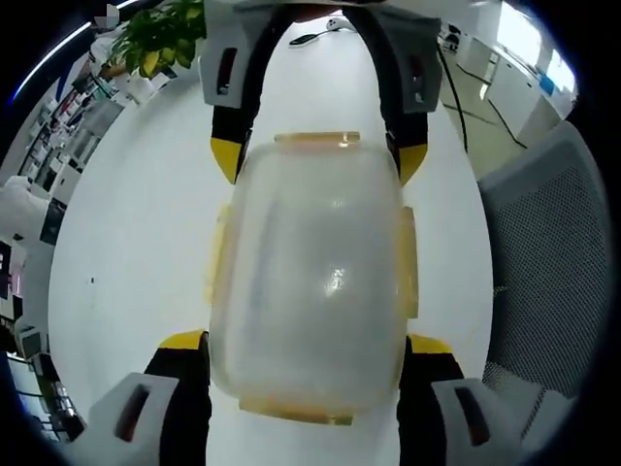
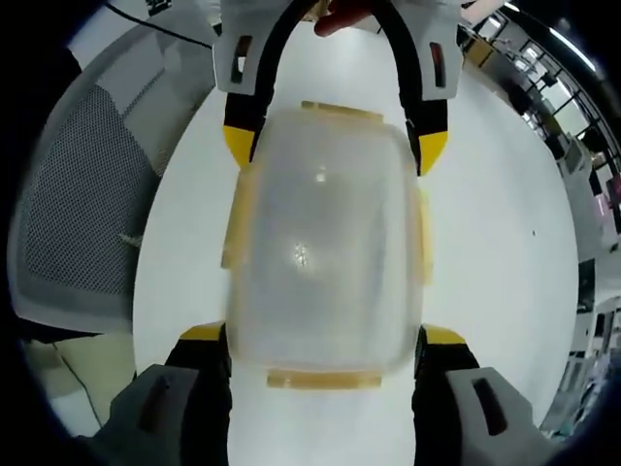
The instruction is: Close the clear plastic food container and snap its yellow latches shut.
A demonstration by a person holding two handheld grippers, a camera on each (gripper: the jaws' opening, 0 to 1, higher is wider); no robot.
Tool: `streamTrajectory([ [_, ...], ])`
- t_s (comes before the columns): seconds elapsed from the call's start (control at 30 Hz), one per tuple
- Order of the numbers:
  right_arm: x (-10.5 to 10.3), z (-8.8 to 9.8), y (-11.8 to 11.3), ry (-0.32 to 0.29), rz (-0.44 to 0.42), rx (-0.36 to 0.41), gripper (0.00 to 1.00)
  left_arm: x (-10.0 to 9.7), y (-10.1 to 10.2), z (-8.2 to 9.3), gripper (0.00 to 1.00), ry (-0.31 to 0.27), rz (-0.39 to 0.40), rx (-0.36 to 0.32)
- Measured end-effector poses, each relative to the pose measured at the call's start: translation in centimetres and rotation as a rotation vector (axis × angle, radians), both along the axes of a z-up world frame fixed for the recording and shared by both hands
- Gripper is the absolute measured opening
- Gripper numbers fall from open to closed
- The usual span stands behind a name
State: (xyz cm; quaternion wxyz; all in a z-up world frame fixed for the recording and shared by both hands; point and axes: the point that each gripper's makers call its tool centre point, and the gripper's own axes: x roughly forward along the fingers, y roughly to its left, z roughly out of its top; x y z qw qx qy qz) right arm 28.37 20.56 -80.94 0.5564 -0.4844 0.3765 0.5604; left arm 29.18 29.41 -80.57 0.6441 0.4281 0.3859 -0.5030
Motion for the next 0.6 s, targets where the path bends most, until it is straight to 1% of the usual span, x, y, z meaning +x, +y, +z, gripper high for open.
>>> streamTrajectory([
  [0.1,0.1,0.0,0.2,-0.002,0.005,-0.008,0.74,0.0,0.2,0.0,0.76,0.002,0.006,0.007],
  [0.3,0.3,-0.1,0.6,-0.003,0.02,0.008,0.75,0.0,0.7,0.0,0.76,0.002,0.026,0.019],
  [0.6,0.9,-0.3,2.0,-0.026,0.067,0.01,0.76,0.1,2.0,-0.1,0.77,0.004,0.085,0.028],
])
